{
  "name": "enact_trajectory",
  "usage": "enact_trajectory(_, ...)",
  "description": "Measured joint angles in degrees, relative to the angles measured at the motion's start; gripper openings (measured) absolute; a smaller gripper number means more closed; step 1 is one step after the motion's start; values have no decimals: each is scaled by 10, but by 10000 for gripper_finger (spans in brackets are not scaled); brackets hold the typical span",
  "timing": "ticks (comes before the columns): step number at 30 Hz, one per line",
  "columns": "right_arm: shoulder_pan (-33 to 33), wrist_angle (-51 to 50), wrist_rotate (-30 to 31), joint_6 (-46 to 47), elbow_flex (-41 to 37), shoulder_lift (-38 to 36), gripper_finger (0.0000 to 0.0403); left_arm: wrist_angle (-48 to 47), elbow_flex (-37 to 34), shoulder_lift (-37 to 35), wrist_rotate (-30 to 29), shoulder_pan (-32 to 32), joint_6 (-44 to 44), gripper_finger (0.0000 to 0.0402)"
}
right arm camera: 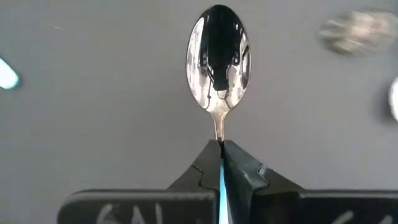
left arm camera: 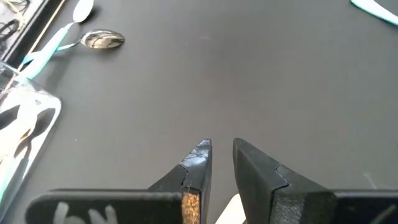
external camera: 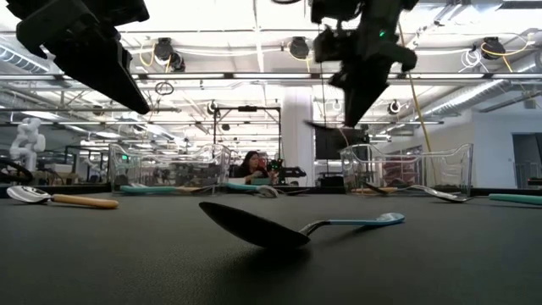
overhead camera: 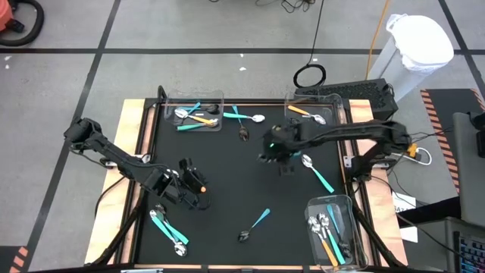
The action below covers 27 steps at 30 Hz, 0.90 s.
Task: Sort silverware by color (type)
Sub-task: Put the blue spoon into the top left transparent bin
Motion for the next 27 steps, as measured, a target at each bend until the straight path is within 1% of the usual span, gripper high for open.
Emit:
enact_trajectory(6,-71,-76,91,0,0,-80,1,0,0,0,-11,0,-30,70)
enact_trajectory(12,-171,-104,128,-18,0,-109,1,0,0,0,-11,0,-31,70)
enact_trajectory(14,-207,-106,141,-31,0,-109,0,0,0,0,-12,0,-31,70)
enact_trajectory(22,-337,-80,138,-88,0,-81,1,-2,0,0,-26,0,-26,70)
enact_trajectory(24,-359,-74,138,-88,0,-68,6,-3,0,0,-29,0,-26,70)
enact_trajectory(27,-381,-75,136,-87,0,-48,26,-8,0,0,-29,0,-26,70)
